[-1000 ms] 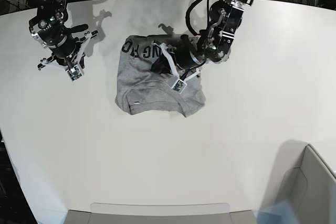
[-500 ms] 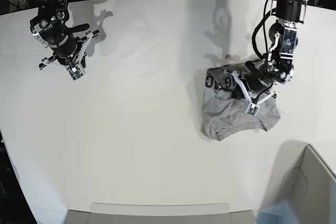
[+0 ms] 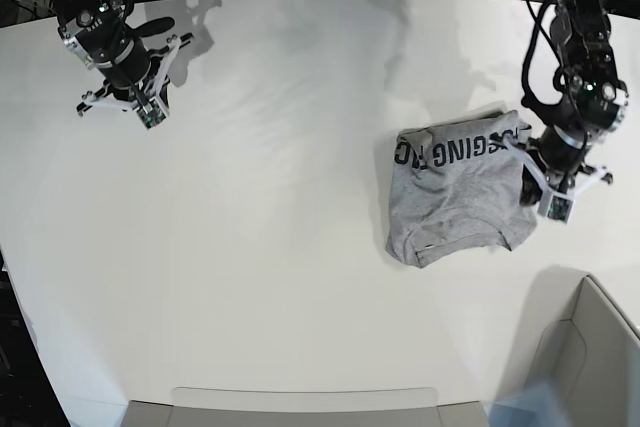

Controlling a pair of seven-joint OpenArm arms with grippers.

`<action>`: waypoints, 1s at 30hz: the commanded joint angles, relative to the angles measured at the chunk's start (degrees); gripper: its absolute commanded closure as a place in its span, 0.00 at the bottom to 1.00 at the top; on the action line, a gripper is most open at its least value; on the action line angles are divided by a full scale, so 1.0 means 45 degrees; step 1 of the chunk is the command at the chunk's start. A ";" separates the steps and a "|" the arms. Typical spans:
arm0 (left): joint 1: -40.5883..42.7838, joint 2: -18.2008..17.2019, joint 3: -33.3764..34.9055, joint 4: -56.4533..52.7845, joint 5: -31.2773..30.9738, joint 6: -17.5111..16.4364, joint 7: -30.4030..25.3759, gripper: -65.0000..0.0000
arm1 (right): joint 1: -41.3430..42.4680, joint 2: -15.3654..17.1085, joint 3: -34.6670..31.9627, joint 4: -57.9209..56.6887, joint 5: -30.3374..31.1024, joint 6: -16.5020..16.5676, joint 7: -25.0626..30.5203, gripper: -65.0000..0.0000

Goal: Fold the T-shirt properly

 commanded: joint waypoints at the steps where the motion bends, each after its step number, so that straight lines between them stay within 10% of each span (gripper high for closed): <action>1: 0.0429 0.0021 -0.0271 0.0529 -0.0107 -0.0067 -0.0085 1.00 | -0.0390 -0.0010 0.0058 0.0221 0.0444 0.0056 0.0180 1.00; 16: 0.9494 0.0666 -0.4354 0.0627 -0.0126 -0.0086 -0.2097 1.00 | -0.8224 0.0850 0.3653 0.0201 0.5328 0.0056 0.0219 1.00; 22: 1.0432 0.0627 -0.2362 -0.0702 -0.0029 -0.0086 -0.1726 1.00 | -0.7970 0.0889 0.1934 -0.0580 0.4918 0.0056 0.0219 1.00; 30: 0.8361 -0.0096 0.0588 -0.7930 -0.0029 -0.0067 -0.2996 1.00 | -0.5391 0.0830 -0.2052 -0.5972 0.0561 0.0017 0.2095 1.00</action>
